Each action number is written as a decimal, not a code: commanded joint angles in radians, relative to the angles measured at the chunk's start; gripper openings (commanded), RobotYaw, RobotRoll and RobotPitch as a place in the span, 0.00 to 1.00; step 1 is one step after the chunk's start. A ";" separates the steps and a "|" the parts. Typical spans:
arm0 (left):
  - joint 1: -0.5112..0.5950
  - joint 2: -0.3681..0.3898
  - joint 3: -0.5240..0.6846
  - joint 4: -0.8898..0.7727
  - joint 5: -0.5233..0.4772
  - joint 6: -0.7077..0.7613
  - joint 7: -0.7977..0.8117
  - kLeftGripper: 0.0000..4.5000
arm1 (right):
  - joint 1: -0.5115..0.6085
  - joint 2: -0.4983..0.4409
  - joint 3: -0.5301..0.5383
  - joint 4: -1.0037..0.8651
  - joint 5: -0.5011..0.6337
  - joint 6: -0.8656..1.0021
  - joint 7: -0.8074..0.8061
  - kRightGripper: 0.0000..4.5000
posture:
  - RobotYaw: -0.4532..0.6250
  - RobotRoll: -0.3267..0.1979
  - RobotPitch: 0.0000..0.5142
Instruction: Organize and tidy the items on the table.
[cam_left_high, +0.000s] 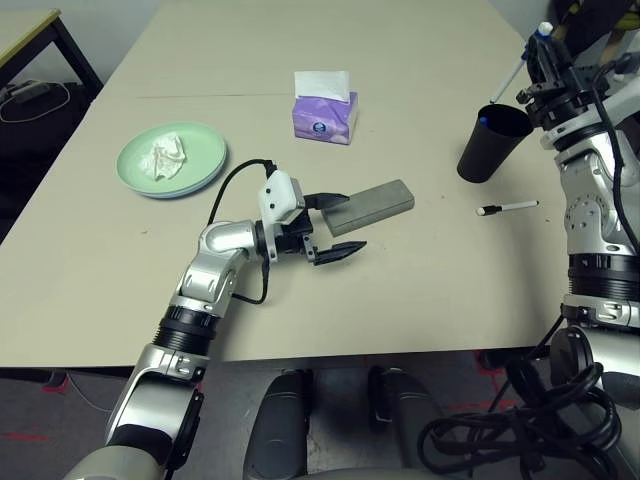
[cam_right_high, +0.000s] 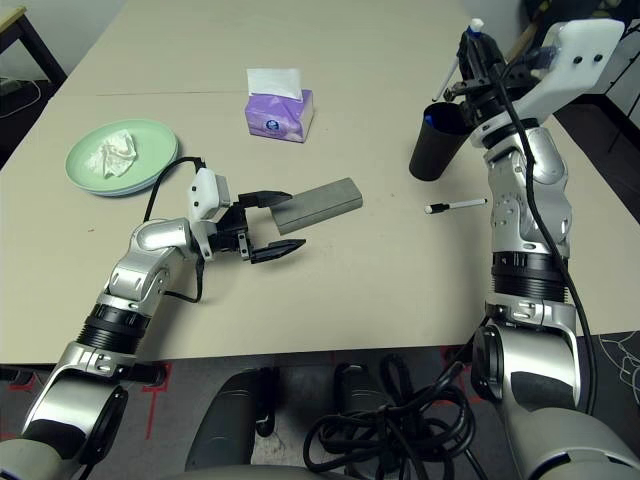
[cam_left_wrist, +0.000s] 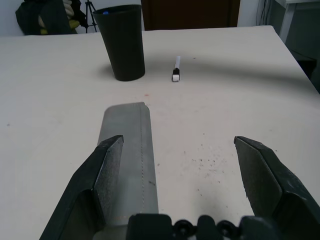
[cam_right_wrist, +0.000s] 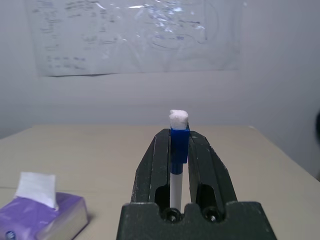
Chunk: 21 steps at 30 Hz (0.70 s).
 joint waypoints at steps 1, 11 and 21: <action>-0.030 0.003 0.012 0.013 -0.003 0.008 0.011 1.00 | -0.011 -0.023 -0.009 0.010 -0.026 0.084 -0.058 0.07 | 0.43 0.62 0.23; -0.074 -0.005 0.034 0.041 -0.014 0.026 0.026 1.00 | 0.000 -0.034 0.000 -0.010 -0.031 0.188 -0.098 0.07 | 0.42 0.62 0.22; -0.066 -0.004 0.052 0.043 -0.017 0.050 0.047 1.00 | 0.000 -0.032 0.019 -0.006 -0.036 0.224 -0.081 0.45 | 0.43 0.62 0.24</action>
